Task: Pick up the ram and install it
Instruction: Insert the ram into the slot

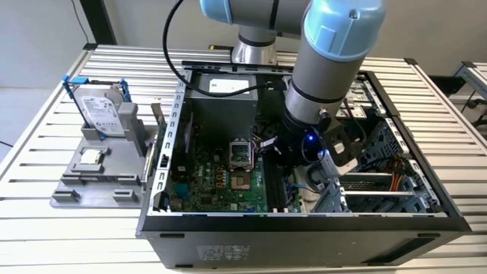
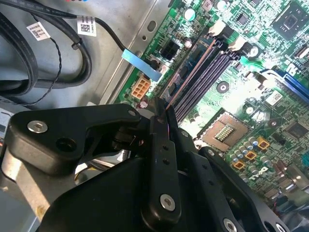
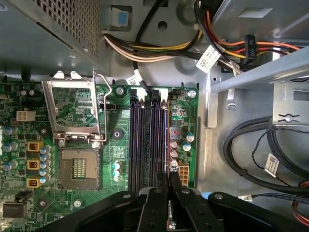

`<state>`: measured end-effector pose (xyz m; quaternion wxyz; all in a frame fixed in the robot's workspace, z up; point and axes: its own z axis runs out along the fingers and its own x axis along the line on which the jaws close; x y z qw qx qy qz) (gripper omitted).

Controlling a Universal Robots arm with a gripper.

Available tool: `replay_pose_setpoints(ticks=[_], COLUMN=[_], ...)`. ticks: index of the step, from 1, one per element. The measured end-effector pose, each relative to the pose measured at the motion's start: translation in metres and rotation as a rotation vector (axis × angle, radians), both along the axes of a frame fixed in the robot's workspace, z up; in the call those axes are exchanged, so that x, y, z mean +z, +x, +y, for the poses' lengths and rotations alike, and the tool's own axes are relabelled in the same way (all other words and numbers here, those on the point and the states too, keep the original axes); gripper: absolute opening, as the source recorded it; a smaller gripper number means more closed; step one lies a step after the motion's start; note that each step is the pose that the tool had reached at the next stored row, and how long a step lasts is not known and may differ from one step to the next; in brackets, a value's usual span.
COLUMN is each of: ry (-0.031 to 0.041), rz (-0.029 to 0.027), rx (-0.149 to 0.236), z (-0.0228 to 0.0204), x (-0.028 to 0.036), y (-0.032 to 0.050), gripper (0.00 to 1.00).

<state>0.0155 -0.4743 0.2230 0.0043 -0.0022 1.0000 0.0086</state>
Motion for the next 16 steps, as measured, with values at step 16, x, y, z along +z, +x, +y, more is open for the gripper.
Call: replay_pose_setpoints(ticks=[16], ry=[-0.0013], rz=[0.0014], rx=[0.000], z=[-0.0004], x=[-0.0055], y=[-0.0006], gripper=[0.00])
